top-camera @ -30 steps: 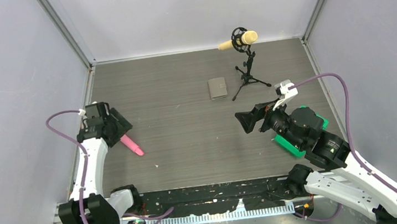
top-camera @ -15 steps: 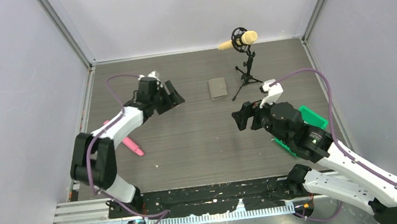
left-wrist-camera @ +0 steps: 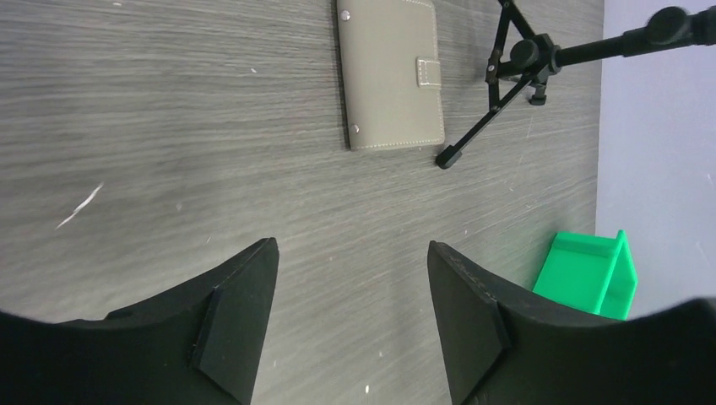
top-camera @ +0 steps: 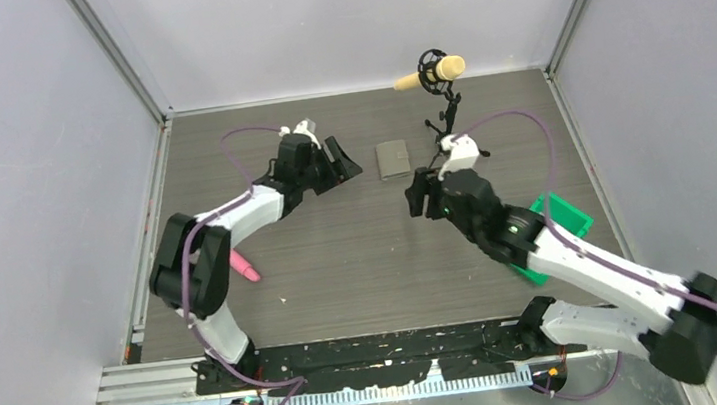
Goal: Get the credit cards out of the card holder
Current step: Pick up the card holder from the center of the board.
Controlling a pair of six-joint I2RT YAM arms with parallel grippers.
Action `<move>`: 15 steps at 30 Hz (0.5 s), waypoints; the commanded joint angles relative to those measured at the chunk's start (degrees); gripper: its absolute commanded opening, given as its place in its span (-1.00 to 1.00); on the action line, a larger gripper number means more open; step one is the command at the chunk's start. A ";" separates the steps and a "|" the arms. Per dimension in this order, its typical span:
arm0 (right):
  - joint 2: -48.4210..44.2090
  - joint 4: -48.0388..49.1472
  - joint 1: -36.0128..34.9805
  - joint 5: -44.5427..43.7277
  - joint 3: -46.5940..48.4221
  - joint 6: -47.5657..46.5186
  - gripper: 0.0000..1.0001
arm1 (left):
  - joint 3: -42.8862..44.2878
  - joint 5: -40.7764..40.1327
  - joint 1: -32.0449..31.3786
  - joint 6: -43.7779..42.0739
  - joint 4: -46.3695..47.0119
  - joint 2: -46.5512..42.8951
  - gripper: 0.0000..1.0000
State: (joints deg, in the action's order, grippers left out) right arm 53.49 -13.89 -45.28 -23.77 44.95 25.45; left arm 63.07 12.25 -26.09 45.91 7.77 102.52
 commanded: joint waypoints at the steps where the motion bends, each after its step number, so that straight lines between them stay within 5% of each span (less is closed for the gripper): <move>1: 12.58 10.46 4.10 -1.72 3.55 -0.15 0.35 | -2.30 -7.60 0.40 -3.78 -8.81 -13.73 0.40; 15: 48.62 17.86 14.26 1.28 20.17 4.05 0.14 | -11.26 -13.93 0.51 -14.84 -34.82 -45.92 0.52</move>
State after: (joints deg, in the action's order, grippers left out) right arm 97.51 0.67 -32.03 -22.41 59.96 26.70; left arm 53.78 1.08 -25.80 35.22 -18.52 61.89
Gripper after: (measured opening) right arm 0.577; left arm 0.748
